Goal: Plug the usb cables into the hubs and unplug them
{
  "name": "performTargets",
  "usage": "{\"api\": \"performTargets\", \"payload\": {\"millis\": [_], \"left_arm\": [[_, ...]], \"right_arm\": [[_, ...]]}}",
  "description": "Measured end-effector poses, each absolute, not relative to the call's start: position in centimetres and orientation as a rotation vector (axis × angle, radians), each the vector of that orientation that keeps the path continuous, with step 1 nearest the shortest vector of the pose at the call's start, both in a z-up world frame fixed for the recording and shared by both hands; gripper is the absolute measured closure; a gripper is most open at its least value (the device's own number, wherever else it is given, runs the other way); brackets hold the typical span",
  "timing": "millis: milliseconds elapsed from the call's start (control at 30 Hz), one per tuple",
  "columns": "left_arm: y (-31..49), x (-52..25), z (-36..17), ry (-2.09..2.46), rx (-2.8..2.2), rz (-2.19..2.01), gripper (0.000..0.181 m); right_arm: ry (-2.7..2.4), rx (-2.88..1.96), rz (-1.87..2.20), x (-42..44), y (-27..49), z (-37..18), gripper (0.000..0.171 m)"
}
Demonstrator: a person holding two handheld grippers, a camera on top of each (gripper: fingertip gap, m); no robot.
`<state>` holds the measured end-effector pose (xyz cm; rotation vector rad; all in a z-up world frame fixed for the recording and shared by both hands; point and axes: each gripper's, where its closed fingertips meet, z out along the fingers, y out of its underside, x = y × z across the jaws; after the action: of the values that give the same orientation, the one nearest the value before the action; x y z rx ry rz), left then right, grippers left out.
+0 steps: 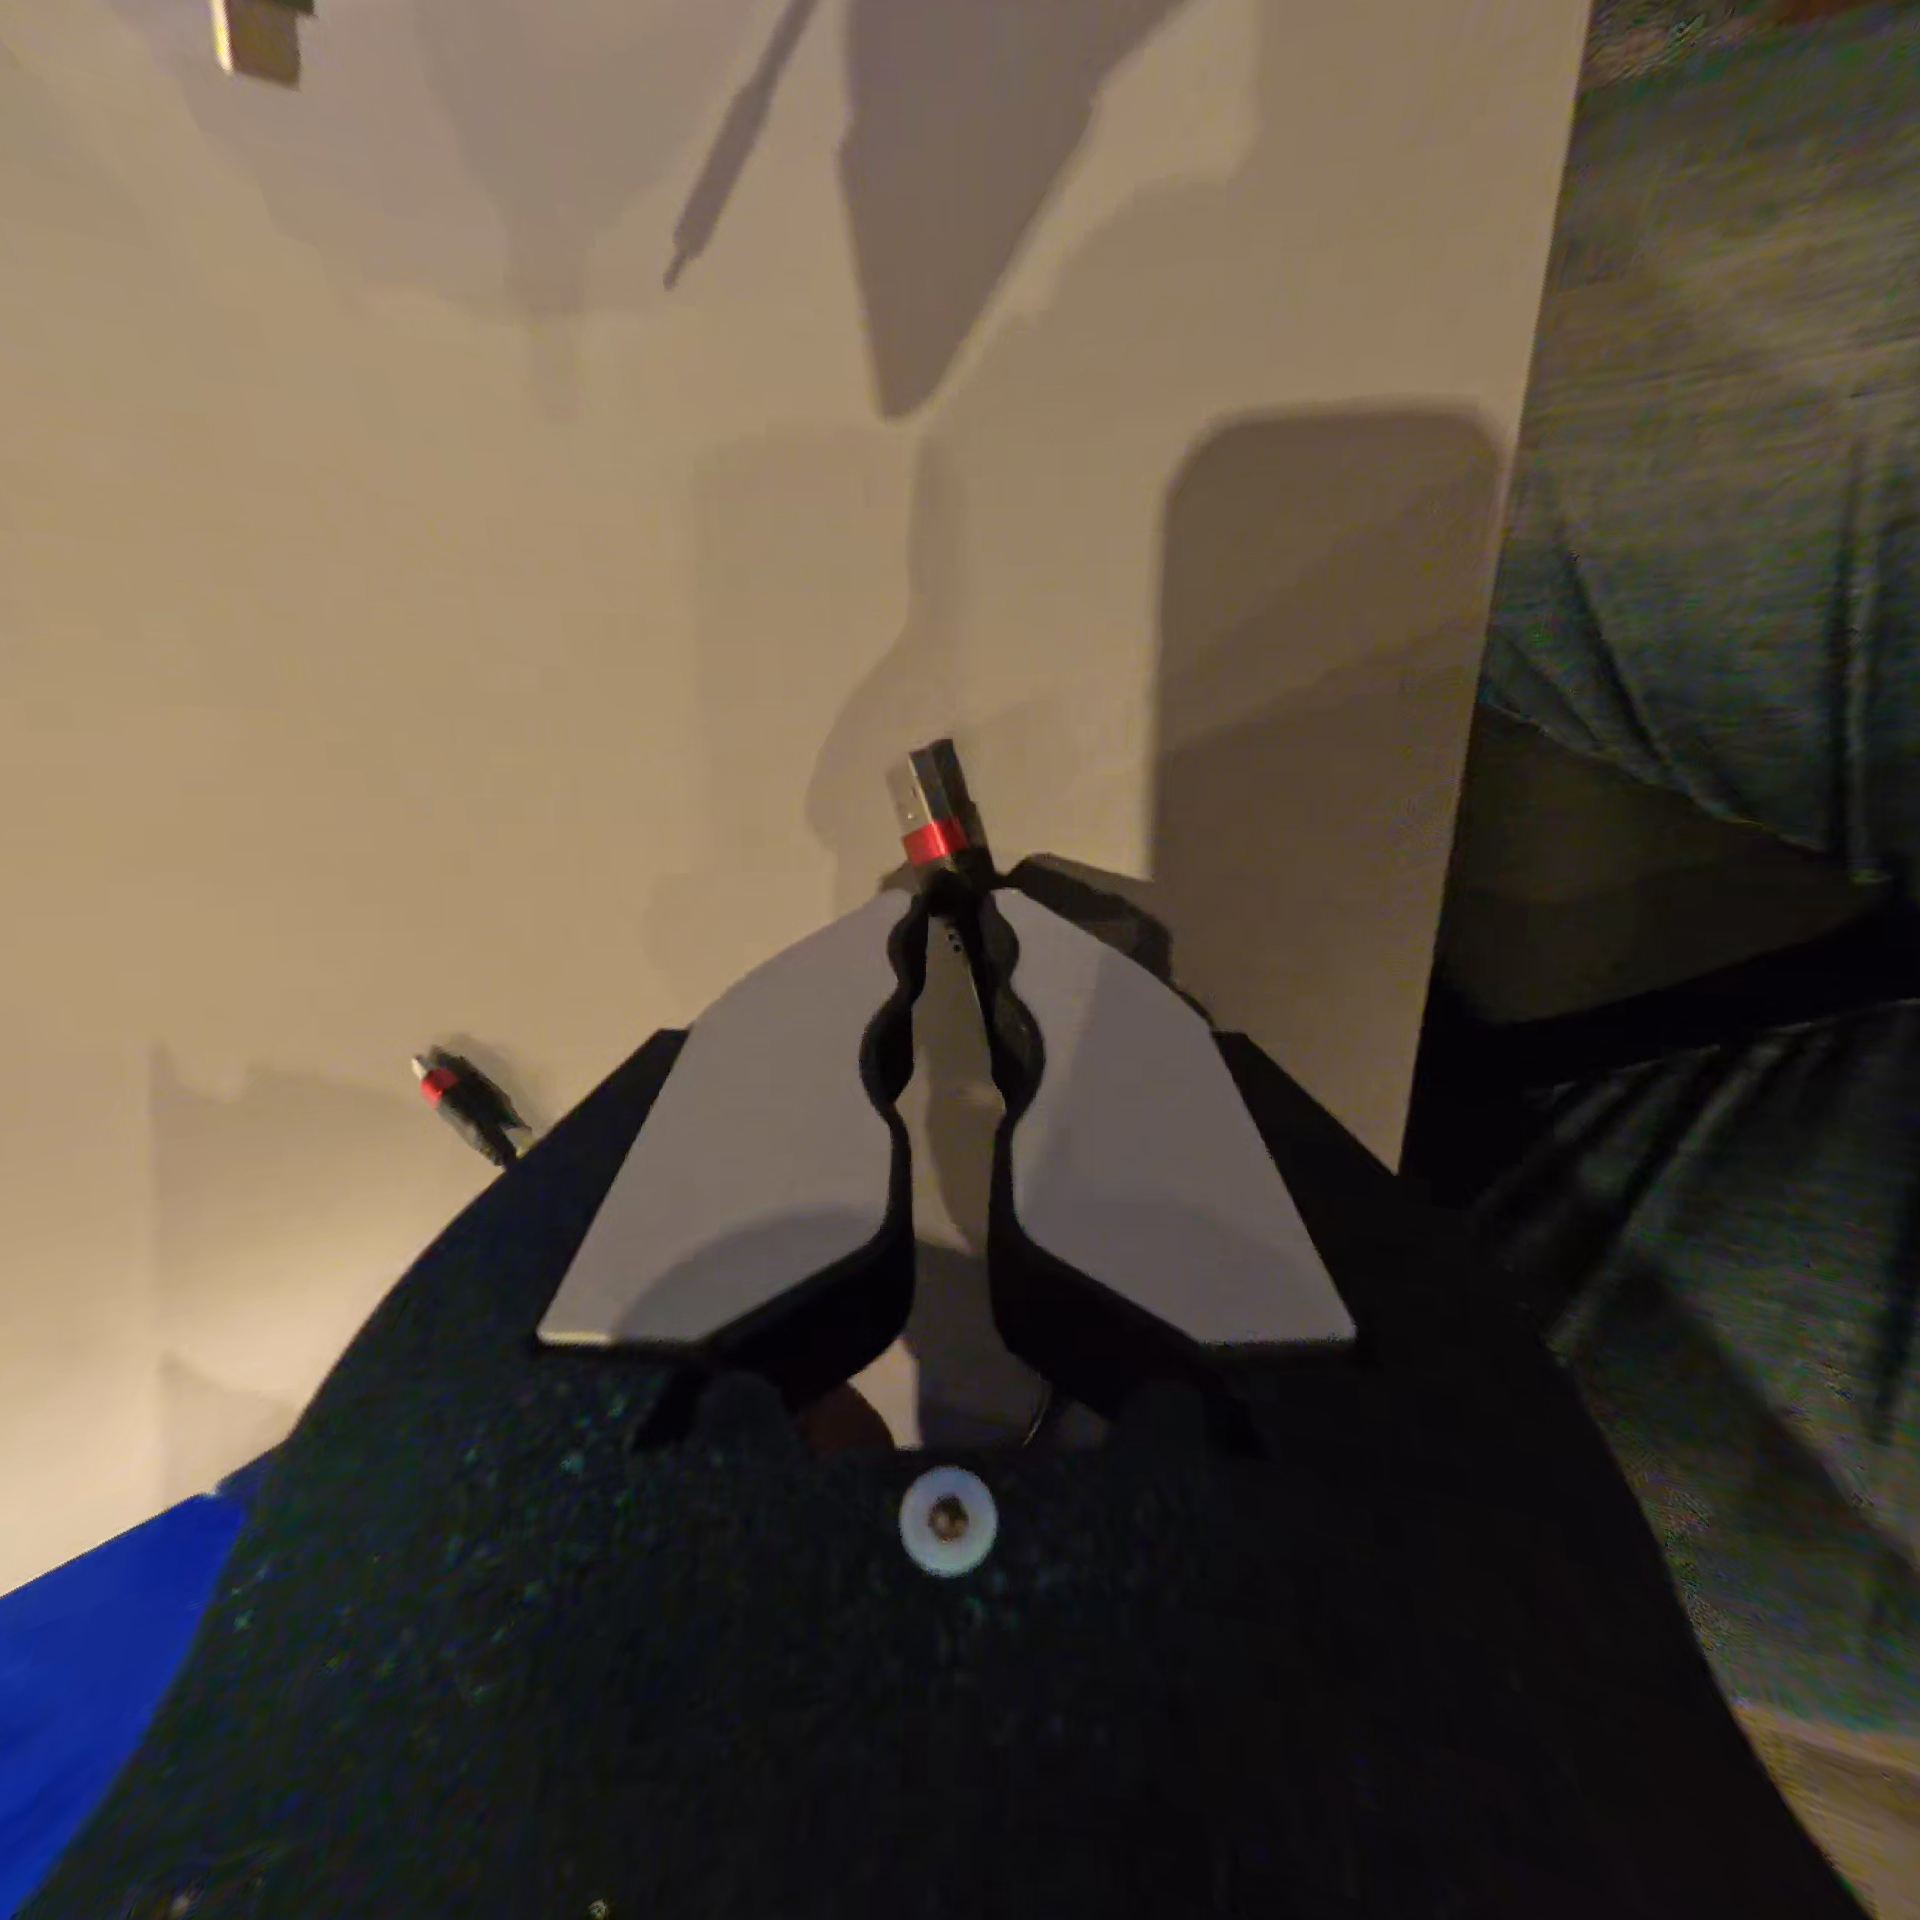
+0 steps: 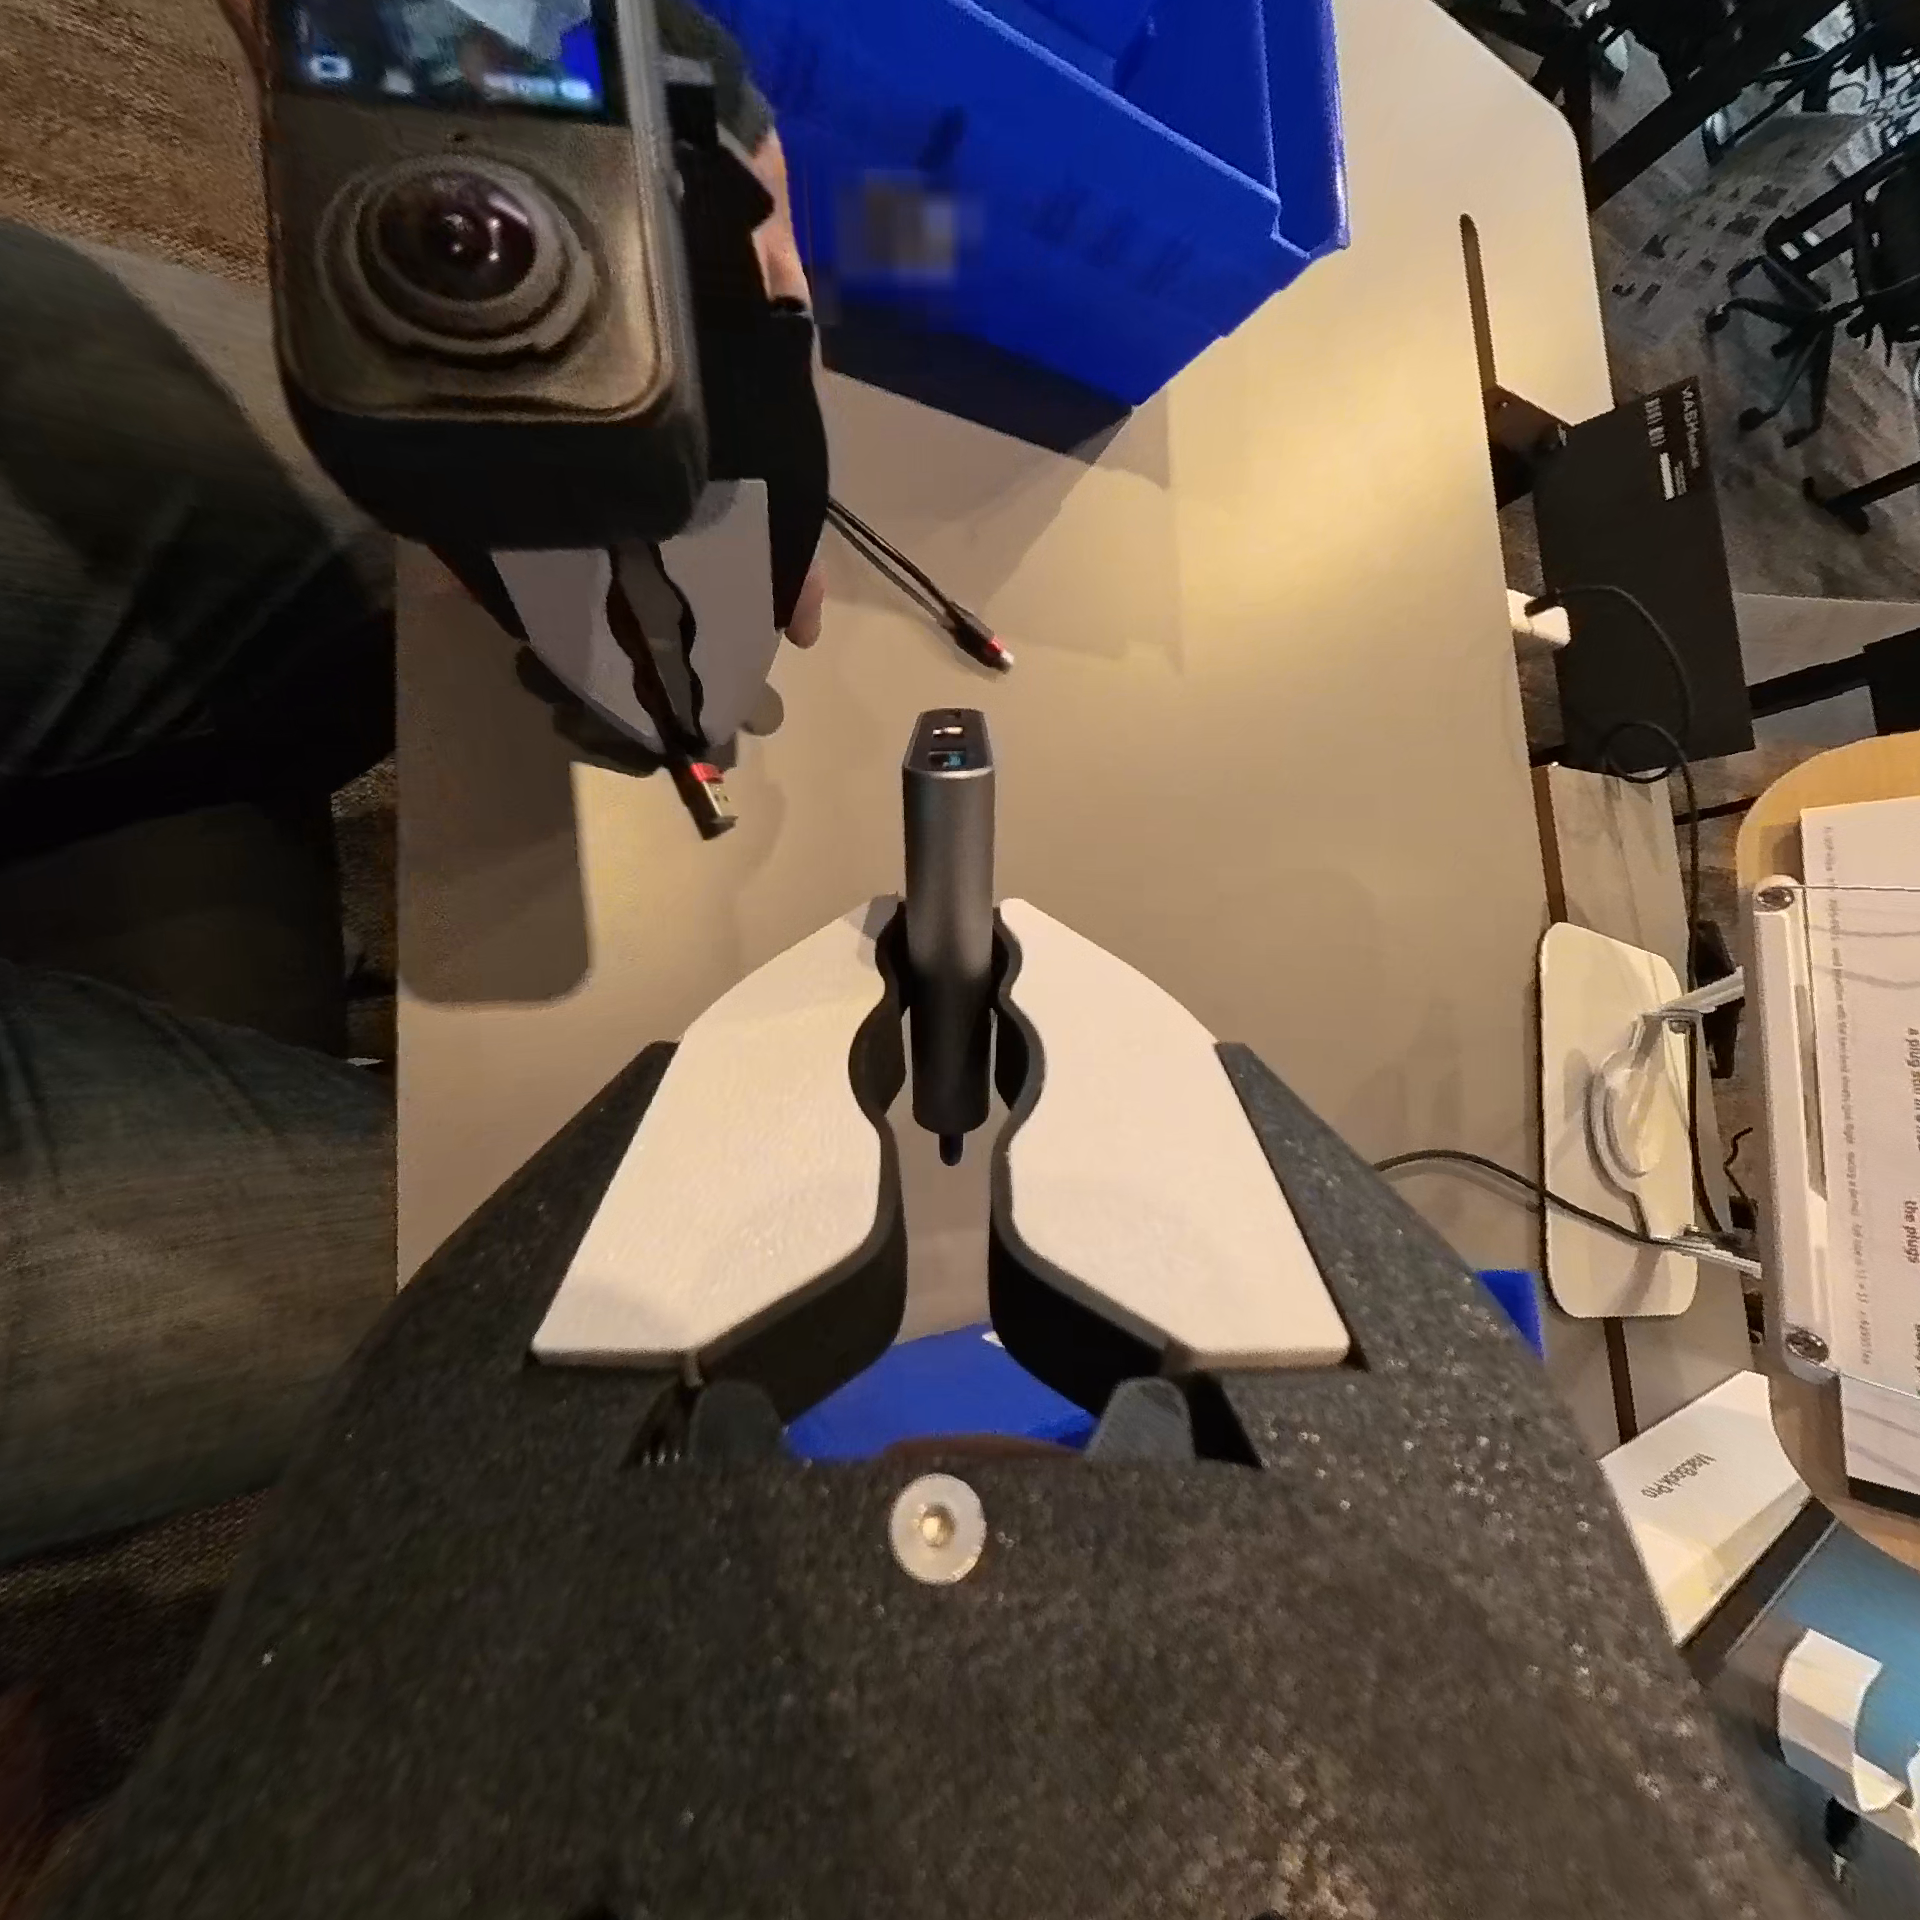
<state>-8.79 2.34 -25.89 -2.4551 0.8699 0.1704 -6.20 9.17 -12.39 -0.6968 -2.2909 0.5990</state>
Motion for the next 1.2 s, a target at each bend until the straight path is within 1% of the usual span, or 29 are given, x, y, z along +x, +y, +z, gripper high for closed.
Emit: {"api": "performTargets", "payload": {"millis": [133,267,433,600,733,900,1200], "left_arm": [[2.6,-9.4,-25.9,0.847,-2.465,0.249,0.175],[2.9,-9.6,-24.3,0.677,-2.479,0.060,0.176],[2.9,-10.8,-18.1,0.656,-2.379,-0.023,0.175],[2.2,-10.9,-10.8,0.801,-2.312,0.190,0.176],[2.6,-9.8,-7.0,0.870,-2.283,0.396,0.176],[3.1,-10.2,-6.2,0.940,-2.270,0.578,0.176],[3.9,-10.4,-6.2,0.953,-2.231,0.661,0.176]], "right_arm": [[-2.293,-0.693,0.599,-6.1,9.1,-12.4,0.160],[-2.280,-0.677,0.587,-6.1,9.2,-12.2,0.160],[-2.244,-0.637,0.487,-6.2,9.7,-11.7,0.160],[-2.165,-0.595,0.341,-6.6,10.3,-10.6,0.160],[-2.046,-0.606,0.171,-7.9,10.7,-9.8,0.160],[-1.759,-0.519,-0.009,-9.1,10.2,-7.1,0.160],[-1.824,-0.440,-0.249,-8.9,10.8,-6.6,0.160]]}}
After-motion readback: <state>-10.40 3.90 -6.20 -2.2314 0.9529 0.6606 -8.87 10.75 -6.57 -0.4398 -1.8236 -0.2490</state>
